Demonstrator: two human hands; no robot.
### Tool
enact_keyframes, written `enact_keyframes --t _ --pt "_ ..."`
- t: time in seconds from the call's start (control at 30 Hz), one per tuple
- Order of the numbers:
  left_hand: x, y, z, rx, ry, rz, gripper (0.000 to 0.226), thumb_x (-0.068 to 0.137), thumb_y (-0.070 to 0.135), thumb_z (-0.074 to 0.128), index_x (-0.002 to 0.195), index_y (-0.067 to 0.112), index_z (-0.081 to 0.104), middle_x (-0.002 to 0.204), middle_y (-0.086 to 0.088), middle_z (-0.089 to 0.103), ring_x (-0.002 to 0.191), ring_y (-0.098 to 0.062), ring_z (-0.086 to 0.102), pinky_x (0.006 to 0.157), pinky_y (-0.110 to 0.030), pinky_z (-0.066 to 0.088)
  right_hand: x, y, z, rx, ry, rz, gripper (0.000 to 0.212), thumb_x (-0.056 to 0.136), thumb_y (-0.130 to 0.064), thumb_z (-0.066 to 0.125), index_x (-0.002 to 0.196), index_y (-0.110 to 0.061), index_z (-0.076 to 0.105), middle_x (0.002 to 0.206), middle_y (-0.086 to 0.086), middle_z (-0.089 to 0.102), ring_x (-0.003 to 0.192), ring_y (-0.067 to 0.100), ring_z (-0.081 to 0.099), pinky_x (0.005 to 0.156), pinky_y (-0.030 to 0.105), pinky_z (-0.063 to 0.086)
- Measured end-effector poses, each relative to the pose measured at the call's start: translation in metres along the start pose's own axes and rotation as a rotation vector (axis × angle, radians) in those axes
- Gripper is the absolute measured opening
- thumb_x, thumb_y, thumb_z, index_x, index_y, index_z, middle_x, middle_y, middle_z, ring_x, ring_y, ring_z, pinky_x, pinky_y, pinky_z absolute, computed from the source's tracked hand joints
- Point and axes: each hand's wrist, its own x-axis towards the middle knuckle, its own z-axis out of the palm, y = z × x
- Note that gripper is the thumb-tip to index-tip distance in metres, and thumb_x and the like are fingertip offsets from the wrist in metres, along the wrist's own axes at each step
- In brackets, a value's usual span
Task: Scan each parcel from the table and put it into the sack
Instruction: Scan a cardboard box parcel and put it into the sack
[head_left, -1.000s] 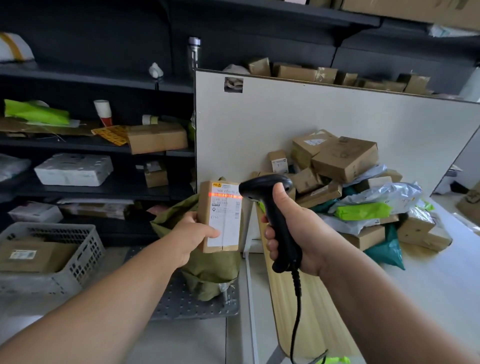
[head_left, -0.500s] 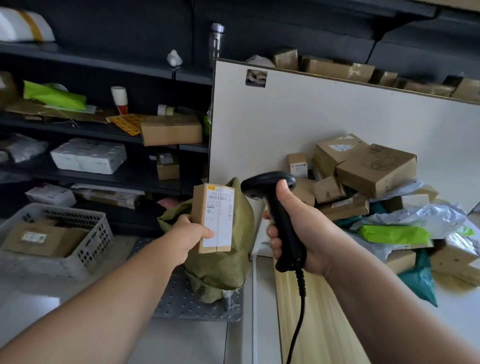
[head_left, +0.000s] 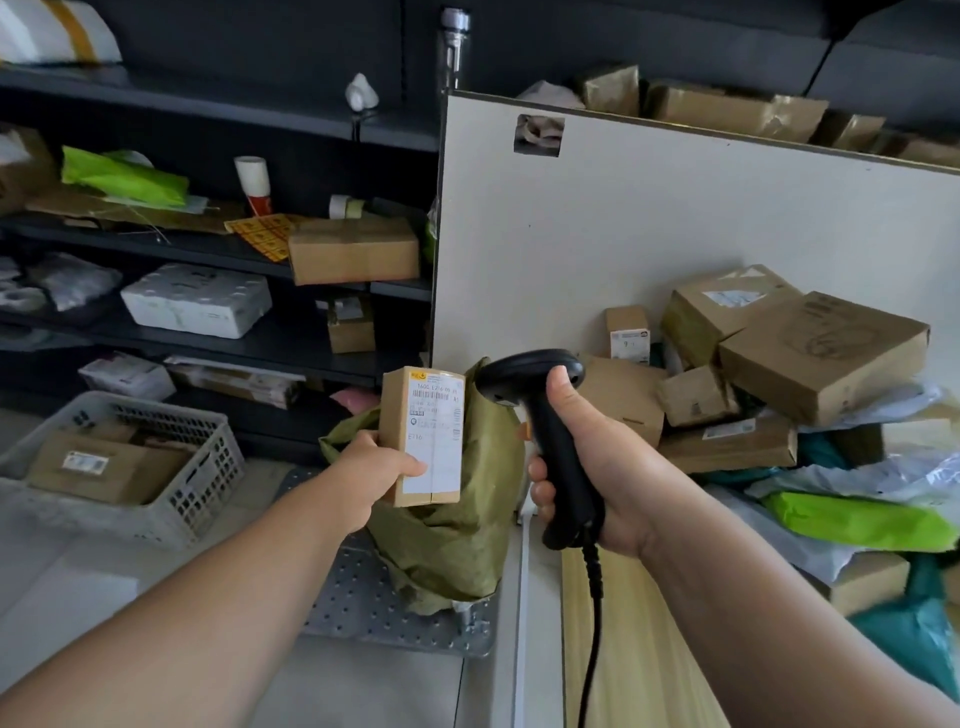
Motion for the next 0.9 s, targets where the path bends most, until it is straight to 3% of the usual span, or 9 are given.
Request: enact_keyframes --t 0.17,0.3,0.37,0.47,0.63,0.77,0.9 --pt "0.055 0.011 -0.009 0.029 0.08 -0.007 0.046 0.082 0.003 0.07 0.122 0.011 0.047 0.124 -0.011 0.061 0.073 -0.014 0.057 0.057 -0.026 0.045 0.049 -0.001 0.001 0.008 0.035 0.034 0.083 0.05 -0.076 0.064 0.102 -0.011 0.06 0.06 0.006 0.056 0.047 0.019 0.052 0.049 0.029 0.048" --pt "0.114 0.014 -0.016 0.098 0.108 -0.013 0.047 0.081 0.004 0.072 0.122 0.007 0.049 0.122 -0.013 0.061 0.071 -0.013 0.055 0.051 -0.023 0.04 0.097 -0.002 0.003 -0.003 0.1 0.076 0.08 0.051 -0.077 0.064 0.098 -0.012 0.061 0.059 0.005 0.057 0.048 0.019 0.052 0.05 0.03 0.046" --pt "0.145 0.013 -0.019 0.131 0.058 -0.033 0.05 0.08 0.003 0.073 0.125 0.005 0.051 0.121 -0.013 0.062 0.082 -0.019 0.059 0.057 -0.026 0.046 0.123 -0.003 0.005 -0.012 0.139 0.106 0.081 0.048 -0.078 0.064 0.095 -0.013 0.06 0.058 0.006 0.056 0.047 0.02 0.051 0.048 0.029 0.045" --pt "0.194 0.007 -0.019 0.192 -0.012 -0.095 0.055 0.078 0.006 0.075 0.128 0.007 0.052 0.122 -0.013 0.063 0.1 -0.027 0.063 0.084 -0.041 0.054 0.163 -0.004 0.007 0.004 0.2 0.15 0.086 0.038 -0.08 0.066 0.094 -0.014 0.059 0.057 0.005 0.055 0.045 0.021 0.05 0.045 0.028 0.044" --pt "0.251 -0.01 -0.009 0.287 -0.085 -0.171 0.046 0.075 0.016 0.079 0.107 0.013 0.046 0.115 -0.011 0.062 0.09 -0.023 0.06 0.072 -0.032 0.049 0.213 0.004 0.003 0.042 0.28 0.199 0.095 0.032 -0.082 0.066 0.096 -0.013 0.062 0.057 0.005 0.056 0.044 0.02 0.051 0.045 0.027 0.045" --pt "0.277 -0.021 0.004 0.336 -0.167 -0.221 0.055 0.075 0.021 0.079 0.12 0.012 0.049 0.115 -0.01 0.063 0.094 -0.024 0.061 0.081 -0.035 0.05 0.23 0.011 -0.004 0.065 0.338 0.234 0.096 0.039 -0.081 0.064 0.103 -0.01 0.062 0.058 0.005 0.057 0.046 0.02 0.052 0.048 0.029 0.046" --pt "0.286 -0.025 0.024 0.377 -0.27 -0.274 0.069 0.08 0.037 0.073 0.137 0.014 0.041 0.127 -0.009 0.056 0.112 -0.028 0.054 0.096 -0.037 0.043 0.235 0.012 -0.008 0.095 0.406 0.251 0.095 0.043 -0.079 0.062 0.105 -0.008 0.062 0.057 0.006 0.056 0.046 0.02 0.051 0.048 0.029 0.045"
